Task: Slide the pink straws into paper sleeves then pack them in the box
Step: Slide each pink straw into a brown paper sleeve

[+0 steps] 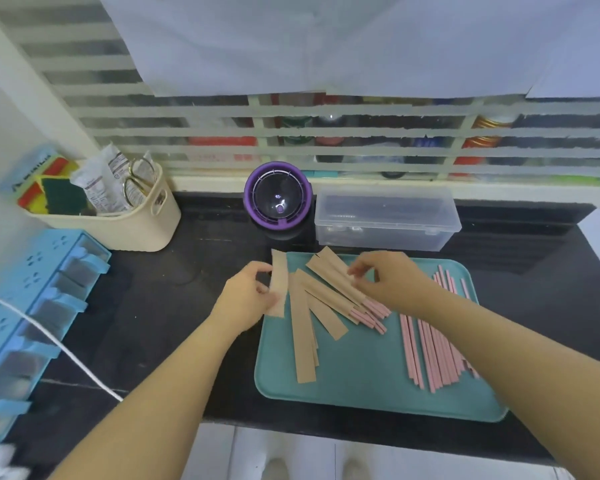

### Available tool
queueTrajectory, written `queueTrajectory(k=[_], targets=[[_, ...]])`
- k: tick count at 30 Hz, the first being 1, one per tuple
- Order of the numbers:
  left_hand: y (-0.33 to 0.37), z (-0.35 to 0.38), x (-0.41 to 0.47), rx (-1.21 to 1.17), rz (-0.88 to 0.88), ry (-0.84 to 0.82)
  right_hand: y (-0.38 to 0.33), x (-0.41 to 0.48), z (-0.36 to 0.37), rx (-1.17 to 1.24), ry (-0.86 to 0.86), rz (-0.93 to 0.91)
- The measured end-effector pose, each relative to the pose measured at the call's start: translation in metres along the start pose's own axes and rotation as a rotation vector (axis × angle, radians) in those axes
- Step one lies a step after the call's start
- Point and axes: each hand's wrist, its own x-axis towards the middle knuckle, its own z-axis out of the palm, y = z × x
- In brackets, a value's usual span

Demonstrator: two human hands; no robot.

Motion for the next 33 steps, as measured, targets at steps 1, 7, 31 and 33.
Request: queueTrajectory(k=[1, 7, 31, 33], targets=[[0.014, -0.006, -0.007, -0.108, 0.005, -0.109, -0.009, -0.002, -0.006, -0.047, -0.025, -0.086], [0.105, -0.037, -0.044, -0.480, 0.145, -0.383, -0.043, -0.019, -0.041, -0.153, 0.115, -0.326], [0.179, -0.040, -0.065, -0.741, 0.392, -0.112, -0.055, -0.067, -0.127, 0.328, 0.108, -0.174], [0.178, -0.041, -0.059, -0.804, 0.354, -0.092, -0.061, -0.065, -0.120, 0.318, 0.147, -0.149]])
